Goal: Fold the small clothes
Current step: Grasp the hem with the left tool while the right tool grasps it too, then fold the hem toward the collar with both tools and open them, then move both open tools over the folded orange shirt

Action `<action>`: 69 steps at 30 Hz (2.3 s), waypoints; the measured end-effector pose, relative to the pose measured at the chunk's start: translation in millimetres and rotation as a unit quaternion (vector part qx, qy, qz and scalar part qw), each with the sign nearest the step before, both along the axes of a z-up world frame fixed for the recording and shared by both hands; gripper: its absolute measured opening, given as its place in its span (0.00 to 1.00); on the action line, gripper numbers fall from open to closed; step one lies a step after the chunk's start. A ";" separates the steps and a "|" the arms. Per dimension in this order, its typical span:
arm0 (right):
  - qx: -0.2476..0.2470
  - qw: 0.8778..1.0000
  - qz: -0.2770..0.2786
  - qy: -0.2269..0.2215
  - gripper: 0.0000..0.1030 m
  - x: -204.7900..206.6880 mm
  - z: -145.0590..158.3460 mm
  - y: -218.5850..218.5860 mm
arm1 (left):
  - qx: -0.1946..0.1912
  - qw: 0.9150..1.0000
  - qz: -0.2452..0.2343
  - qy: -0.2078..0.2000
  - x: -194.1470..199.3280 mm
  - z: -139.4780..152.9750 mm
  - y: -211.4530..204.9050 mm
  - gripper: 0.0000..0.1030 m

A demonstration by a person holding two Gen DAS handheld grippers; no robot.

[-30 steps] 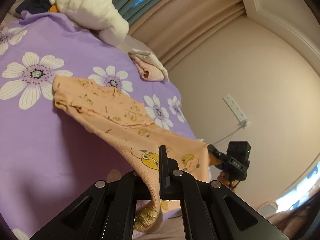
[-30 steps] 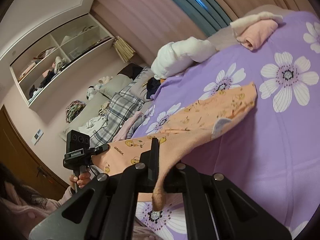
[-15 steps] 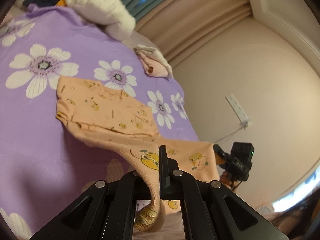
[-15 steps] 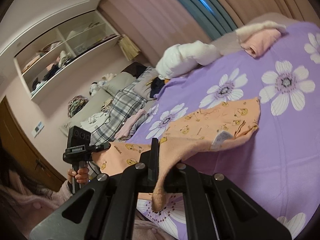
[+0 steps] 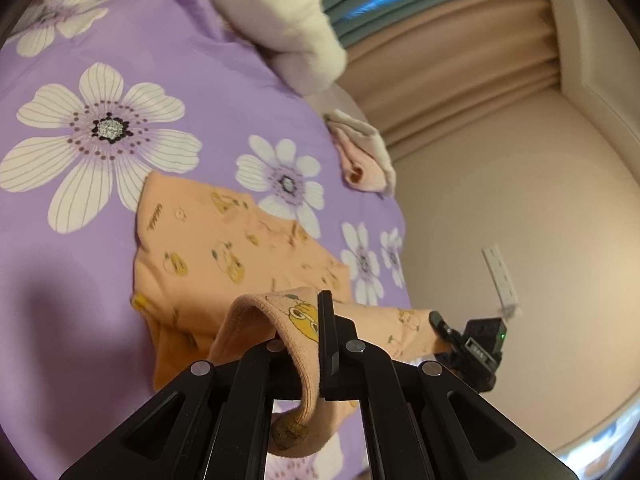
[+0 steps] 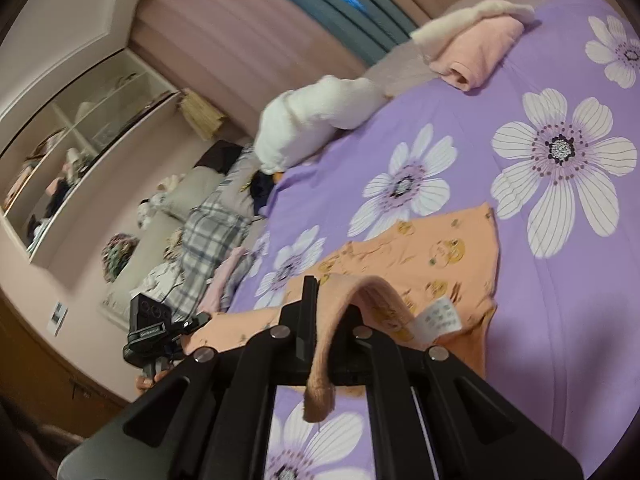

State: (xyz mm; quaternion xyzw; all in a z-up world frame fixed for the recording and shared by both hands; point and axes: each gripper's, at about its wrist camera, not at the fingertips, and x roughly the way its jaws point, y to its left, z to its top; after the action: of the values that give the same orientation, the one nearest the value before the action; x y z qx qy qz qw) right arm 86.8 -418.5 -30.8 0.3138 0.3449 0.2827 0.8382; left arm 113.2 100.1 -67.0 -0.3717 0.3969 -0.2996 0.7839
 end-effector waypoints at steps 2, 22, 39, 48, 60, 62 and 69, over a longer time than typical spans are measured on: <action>-0.001 1.000 -0.006 0.017 0.05 19.6 -9.2 -0.5 | 0.000 1.000 0.004 0.011 12.6 -6.5 -0.8 0.00; 0.006 0.971 -0.067 0.230 0.16 135.1 -100.0 -9.8 | 0.005 0.979 0.037 0.200 126.2 -88.0 -8.5 0.00; 0.141 0.949 -0.148 0.241 0.52 153.5 -90.2 -50.6 | -0.102 0.963 0.131 0.212 153.9 -79.9 40.5 0.42; -0.081 0.987 -0.055 0.124 0.41 94.4 -37.2 -14.0 | 0.150 0.983 0.046 0.092 101.0 -32.8 -0.7 0.42; -0.317 0.945 0.032 0.073 0.16 26.0 -63.9 61.1 | 0.289 0.957 -0.035 -0.003 17.8 -48.8 -68.2 0.33; -0.333 0.940 0.031 0.075 0.16 19.8 -68.6 64.7 | 0.300 0.953 -0.043 0.003 6.4 -58.0 -72.3 0.33; -0.354 0.929 0.024 0.101 0.13 -11.0 -91.8 46.4 | 0.285 0.957 -0.046 0.019 -24.6 -76.3 -60.0 0.32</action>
State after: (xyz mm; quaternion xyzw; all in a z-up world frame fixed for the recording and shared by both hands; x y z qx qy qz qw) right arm 75.8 -372.1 -122.5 0.0147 0.5131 0.1293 0.8484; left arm 88.6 40.1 -143.3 -0.1194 0.4973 -0.2025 0.8351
